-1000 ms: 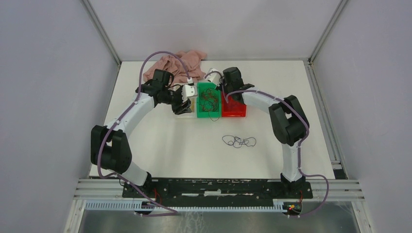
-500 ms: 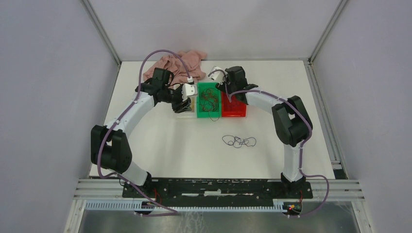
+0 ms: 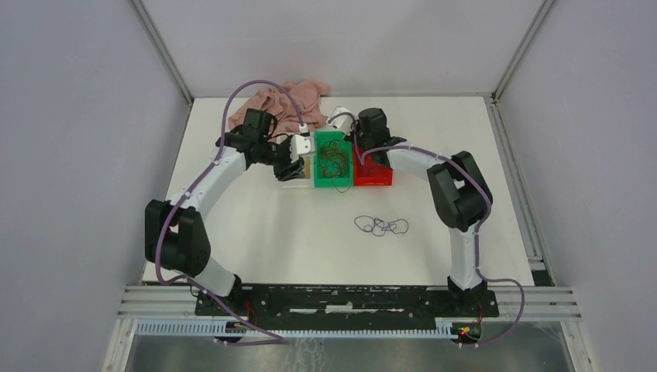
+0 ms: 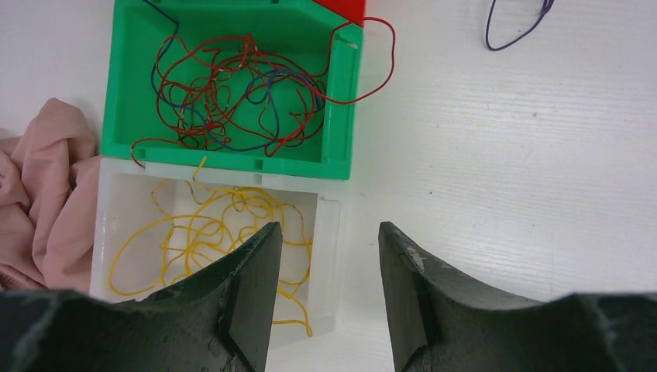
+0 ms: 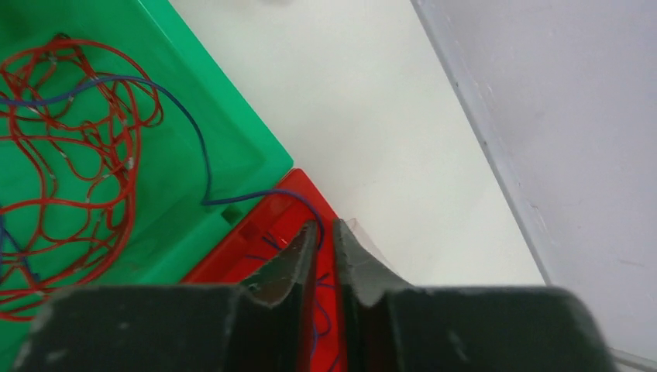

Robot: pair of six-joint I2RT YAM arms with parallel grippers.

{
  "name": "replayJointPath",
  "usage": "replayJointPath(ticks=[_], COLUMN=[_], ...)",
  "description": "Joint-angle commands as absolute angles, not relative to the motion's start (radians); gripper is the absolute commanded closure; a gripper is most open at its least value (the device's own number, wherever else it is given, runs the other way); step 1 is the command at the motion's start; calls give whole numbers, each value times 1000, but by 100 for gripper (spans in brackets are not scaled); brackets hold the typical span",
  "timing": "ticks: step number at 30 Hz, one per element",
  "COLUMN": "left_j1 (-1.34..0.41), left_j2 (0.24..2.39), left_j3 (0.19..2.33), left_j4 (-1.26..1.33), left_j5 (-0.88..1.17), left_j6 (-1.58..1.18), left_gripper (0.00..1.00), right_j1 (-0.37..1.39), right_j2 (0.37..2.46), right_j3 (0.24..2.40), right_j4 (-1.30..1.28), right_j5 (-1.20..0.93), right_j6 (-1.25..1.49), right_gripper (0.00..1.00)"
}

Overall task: Untangle the cables
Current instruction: Pick up the cable from the bin.

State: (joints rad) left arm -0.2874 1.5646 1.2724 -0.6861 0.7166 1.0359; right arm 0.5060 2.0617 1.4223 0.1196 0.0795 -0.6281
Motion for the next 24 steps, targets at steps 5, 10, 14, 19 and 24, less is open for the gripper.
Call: replayJointPath(ticks=[5, 10, 14, 19, 24], left_j1=[-288, -288, -287, -287, -286], left_j2=[1560, 1560, 1562, 1565, 1567], left_j3=[1307, 1312, 1322, 1330, 1346], left_j4=[-693, -695, -695, -655, -538], left_j5=[730, 734, 736, 742, 748], left_j6=[1098, 1096, 1082, 1023, 907], left_gripper=[44, 44, 44, 44, 43], right_j1=[509, 507, 505, 483, 458], right_j2=[2050, 1998, 1935, 1828, 1701], right_j3=[1419, 1396, 1378, 1330, 1287], right_j4=[226, 271, 289, 346, 384], right_j5=[109, 122, 108, 79, 12], right_j6=[-588, -509, -434, -259, -78], right_gripper=[100, 100, 100, 100, 100])
